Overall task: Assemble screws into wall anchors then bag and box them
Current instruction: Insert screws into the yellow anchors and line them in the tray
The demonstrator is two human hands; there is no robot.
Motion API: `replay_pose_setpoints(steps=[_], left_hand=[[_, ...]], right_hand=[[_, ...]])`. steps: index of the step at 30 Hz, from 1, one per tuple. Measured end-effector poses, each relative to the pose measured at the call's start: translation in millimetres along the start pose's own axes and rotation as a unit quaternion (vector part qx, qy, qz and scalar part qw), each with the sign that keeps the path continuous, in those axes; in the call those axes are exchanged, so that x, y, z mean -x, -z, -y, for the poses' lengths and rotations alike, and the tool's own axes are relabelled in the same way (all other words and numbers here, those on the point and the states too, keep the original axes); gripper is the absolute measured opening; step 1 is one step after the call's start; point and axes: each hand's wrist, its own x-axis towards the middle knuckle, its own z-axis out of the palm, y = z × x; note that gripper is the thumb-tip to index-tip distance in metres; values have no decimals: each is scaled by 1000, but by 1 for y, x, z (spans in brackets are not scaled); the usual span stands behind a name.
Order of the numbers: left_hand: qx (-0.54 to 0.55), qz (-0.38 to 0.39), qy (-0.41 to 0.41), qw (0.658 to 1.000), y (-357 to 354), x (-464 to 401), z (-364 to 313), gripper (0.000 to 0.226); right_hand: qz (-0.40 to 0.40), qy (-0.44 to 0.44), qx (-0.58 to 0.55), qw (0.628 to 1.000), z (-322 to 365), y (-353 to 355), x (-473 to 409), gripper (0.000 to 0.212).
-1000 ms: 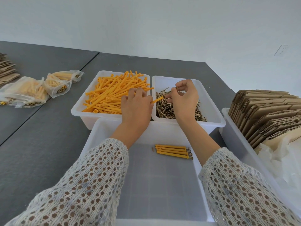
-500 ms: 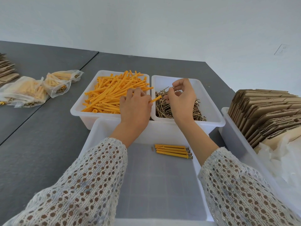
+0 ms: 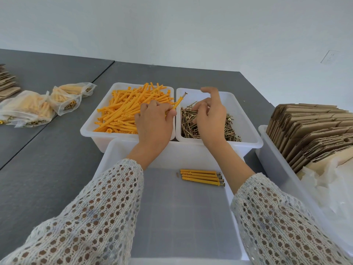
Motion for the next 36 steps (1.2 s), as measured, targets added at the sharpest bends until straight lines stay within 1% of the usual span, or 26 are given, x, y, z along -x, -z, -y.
replay_pose_setpoints(steps=[1,3,4,5,7,8,9,11,13,14,15,17,20,23,26,30,33,36], left_hand=[[38,6,-19,999,3,-1,-3,22],[168,40,-67,983,13,-4,-11,21],[228,88,-85,966,20,-4,-16,21],[265,158,-104,946,26,-3,-20,21],[266,325,-141,896,35,1,-27,21],[243,396,-156,872,37,4,-30,21],[215,447,-168,852,38,8,-33,20],[182,505,-175,825,37,14,-40,18],[169,564,-151,794,36,23,-47,17],[151,588,-141,782,34,30,-50,16],[124,599,-141,778,30,36,-53,17],[35,583,-179,792,23,50,-58,18],[-123,503,-268,813,19,64,-65,17],[-211,447,-297,817,15,73,-72,20],[-245,415,-318,817,9,82,-80,25],[-246,389,-339,820,-1,86,-79,31],[-242,401,-333,818,-4,85,-77,26],[-250,419,-322,812,-6,83,-75,29]], right_hand=[[-21,-31,-14,999,-1,2,-2,31],[-59,-114,-49,990,-4,5,-5,27],[-75,-158,-65,982,-5,7,-8,26],[-89,-202,-82,972,-7,9,-10,26],[-124,-289,-126,941,-12,14,-16,28],[-145,-327,-148,922,-14,17,-19,29],[-163,-360,-168,903,-17,20,-21,29],[-189,-410,-211,867,-20,26,-24,30],[-206,-444,-247,836,-22,30,-26,31],[-212,-454,-255,827,-22,31,-26,31],[-214,-460,-257,822,-22,31,-26,30],[-212,-462,-252,824,-21,31,-26,30],[-196,-468,-247,825,-21,32,-27,31],[-176,-487,-259,816,-22,33,-28,30],[-161,-490,-253,819,-21,30,-28,32],[-150,-480,-244,829,-20,28,-28,32],[-145,-479,-239,832,-21,28,-28,32],[-137,-483,-237,832,-22,27,-28,32]])
